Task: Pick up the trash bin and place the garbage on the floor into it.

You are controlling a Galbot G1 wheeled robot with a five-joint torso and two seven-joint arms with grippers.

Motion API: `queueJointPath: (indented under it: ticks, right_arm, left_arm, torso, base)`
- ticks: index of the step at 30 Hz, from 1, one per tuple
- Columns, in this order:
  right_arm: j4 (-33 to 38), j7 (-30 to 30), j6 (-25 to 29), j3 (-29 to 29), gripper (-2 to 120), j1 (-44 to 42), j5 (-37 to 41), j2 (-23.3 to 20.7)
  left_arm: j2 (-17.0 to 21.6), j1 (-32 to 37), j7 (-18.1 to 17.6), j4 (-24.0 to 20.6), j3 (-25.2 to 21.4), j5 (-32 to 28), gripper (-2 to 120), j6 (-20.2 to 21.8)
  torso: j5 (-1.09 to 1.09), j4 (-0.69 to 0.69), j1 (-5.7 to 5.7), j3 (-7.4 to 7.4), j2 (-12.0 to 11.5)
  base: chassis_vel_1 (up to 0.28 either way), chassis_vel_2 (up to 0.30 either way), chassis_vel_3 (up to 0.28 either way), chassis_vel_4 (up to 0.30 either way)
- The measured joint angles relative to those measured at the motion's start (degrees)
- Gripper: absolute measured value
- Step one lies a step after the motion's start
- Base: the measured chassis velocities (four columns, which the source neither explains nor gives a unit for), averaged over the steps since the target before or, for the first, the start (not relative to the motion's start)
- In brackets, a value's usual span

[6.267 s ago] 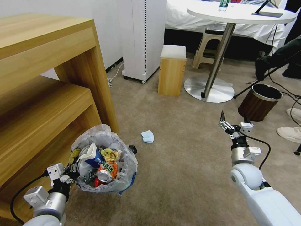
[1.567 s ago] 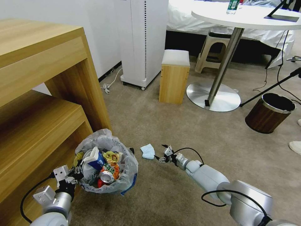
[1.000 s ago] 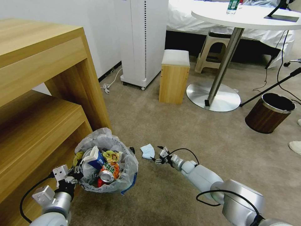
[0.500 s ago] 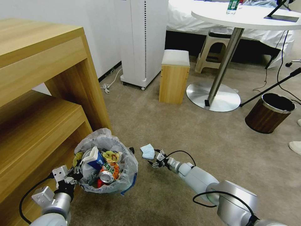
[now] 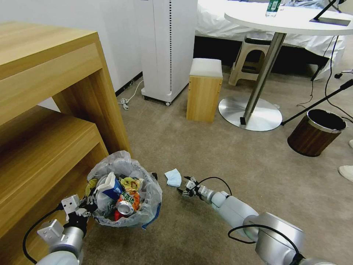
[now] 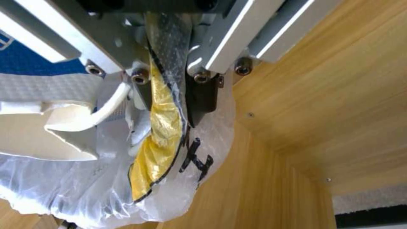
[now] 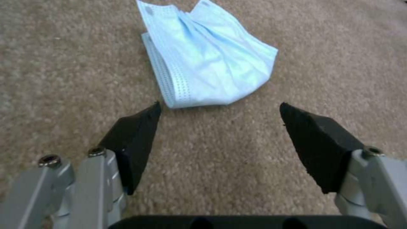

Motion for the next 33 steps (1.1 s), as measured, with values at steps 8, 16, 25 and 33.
queueJointPath:
  ticks: [8, 16, 25, 33]
  right_arm:
    - [0.09, 0.40, -0.02, 0.23, 71, 0.65, 0.12, 0.90]
    - [-0.07, 0.60, -0.52, 0.05, 72, 1.22, 0.19, 1.73]
    - [-0.22, 1.69, -1.64, 0.30, 43, 0.91, -0.46, 1.67]
    - [-0.11, 1.62, -1.46, 0.49, 21, 0.49, -0.59, 1.08]
  left_arm:
    - [-0.22, -0.28, 0.35, 0.28, 0.27, -0.04, 3, -0.06]
    - [-0.14, 0.02, 0.61, 0.57, -0.04, -0.17, 3, -0.61]
    - [-0.32, 0.24, 0.81, 0.39, -0.05, -0.19, 3, -0.93]
    - [-0.46, 0.16, 0.79, 0.19, 0.04, -0.25, 3, -0.93]
  torso:
    - [0.00, 0.00, 0.00, 0.00, 0.00]
    - [0.00, 0.01, 0.00, 0.00, 0.00]
    - [0.00, 0.00, 0.00, 0.00, 0.00]
    - [0.00, 0.00, 0.00, 0.00, 0.00]
  base:
    - [0.000, 0.000, 0.000, 0.000]
    - [0.000, 0.000, 0.000, 0.000]
    - [0.000, 0.000, 0.000, 0.000]
    - [0.000, 0.000, 0.000, 0.000]
